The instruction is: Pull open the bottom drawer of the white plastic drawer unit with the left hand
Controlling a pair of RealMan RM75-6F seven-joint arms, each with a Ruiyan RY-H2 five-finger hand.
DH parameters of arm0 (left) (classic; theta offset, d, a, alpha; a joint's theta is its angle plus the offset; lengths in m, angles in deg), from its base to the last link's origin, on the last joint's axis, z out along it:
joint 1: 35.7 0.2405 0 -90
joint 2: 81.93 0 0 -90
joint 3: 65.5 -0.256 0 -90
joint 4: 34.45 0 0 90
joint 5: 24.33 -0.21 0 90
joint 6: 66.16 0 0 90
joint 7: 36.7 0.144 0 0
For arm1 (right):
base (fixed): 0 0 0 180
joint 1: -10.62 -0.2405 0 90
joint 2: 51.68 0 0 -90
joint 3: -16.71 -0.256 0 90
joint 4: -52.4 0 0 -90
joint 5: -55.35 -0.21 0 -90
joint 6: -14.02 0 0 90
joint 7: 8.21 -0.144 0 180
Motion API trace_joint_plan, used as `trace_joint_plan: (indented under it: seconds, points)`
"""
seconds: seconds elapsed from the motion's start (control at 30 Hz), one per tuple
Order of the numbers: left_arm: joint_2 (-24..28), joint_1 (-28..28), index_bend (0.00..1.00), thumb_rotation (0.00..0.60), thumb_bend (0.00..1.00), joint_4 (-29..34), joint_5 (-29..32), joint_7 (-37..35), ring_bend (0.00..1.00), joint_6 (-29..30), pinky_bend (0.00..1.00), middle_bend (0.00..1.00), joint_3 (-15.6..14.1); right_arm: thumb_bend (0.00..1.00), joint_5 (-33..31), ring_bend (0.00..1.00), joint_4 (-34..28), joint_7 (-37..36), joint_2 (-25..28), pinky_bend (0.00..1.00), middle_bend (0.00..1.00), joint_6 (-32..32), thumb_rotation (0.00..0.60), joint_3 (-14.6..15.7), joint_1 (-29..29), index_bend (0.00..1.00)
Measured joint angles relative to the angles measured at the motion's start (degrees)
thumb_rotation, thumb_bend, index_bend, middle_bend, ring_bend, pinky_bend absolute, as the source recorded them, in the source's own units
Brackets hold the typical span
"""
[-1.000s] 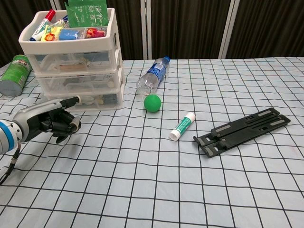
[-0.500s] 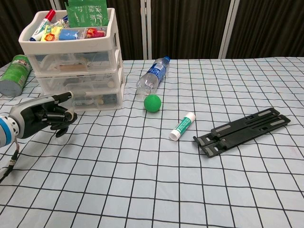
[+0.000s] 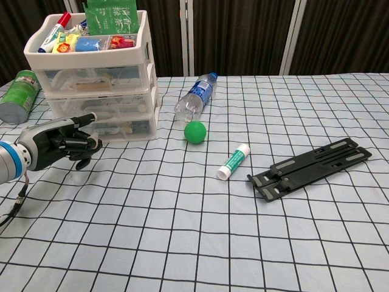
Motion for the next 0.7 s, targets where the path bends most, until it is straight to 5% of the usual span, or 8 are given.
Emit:
trace_joint_plan:
  seconds: [0.7]
  points:
    - [-0.59, -1.61, 0.00, 0.600, 0.78, -0.88, 1.69, 0.58, 0.88, -1.82, 0.75, 0.82, 1.01, 0.02, -0.29, 0.00, 0.05, 0.00, -0.05, 0.00, 0.00, 0.50, 0.600, 0.04, -0.17, 0.00]
